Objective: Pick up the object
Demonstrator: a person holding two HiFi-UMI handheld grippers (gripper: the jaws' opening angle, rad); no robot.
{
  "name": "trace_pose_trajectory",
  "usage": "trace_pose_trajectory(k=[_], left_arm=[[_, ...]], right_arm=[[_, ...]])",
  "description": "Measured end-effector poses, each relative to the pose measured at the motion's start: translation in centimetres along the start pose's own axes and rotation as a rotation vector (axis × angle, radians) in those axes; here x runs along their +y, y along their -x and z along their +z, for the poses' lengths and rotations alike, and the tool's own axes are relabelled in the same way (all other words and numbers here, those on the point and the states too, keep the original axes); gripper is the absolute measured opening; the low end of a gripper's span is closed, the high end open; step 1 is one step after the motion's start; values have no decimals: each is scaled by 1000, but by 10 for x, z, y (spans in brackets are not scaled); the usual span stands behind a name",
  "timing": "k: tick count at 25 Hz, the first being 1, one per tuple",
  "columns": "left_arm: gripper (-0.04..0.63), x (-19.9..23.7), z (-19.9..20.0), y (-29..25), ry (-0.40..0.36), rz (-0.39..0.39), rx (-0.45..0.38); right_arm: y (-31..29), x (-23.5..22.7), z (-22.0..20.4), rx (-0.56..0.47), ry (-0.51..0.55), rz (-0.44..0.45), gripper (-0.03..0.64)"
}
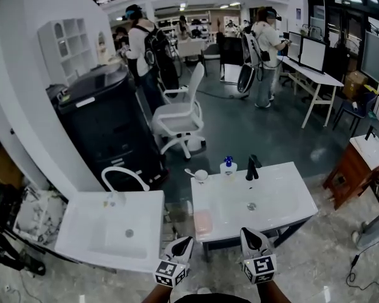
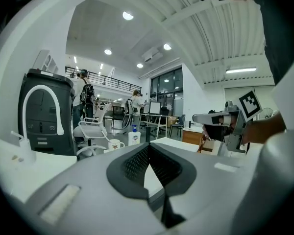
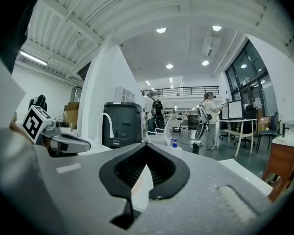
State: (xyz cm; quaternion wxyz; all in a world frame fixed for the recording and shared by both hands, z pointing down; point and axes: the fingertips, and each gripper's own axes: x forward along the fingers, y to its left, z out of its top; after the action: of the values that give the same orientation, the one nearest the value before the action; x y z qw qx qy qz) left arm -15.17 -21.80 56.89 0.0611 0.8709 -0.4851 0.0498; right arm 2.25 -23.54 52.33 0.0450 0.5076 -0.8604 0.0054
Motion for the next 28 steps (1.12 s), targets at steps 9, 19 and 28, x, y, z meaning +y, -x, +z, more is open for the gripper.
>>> trace_pose_trajectory(k=[9, 19, 28], left_arm=[[18, 23, 0, -13, 4, -5, -6], [20, 27, -7, -34, 31, 49, 14], [18, 16, 0, -76, 58, 119, 17]], right_arm=[[-23, 6, 1, 5, 12, 3, 3], [-44, -11, -7, 25, 11, 55, 3], [-69, -58, 0, 38, 27, 127, 3]])
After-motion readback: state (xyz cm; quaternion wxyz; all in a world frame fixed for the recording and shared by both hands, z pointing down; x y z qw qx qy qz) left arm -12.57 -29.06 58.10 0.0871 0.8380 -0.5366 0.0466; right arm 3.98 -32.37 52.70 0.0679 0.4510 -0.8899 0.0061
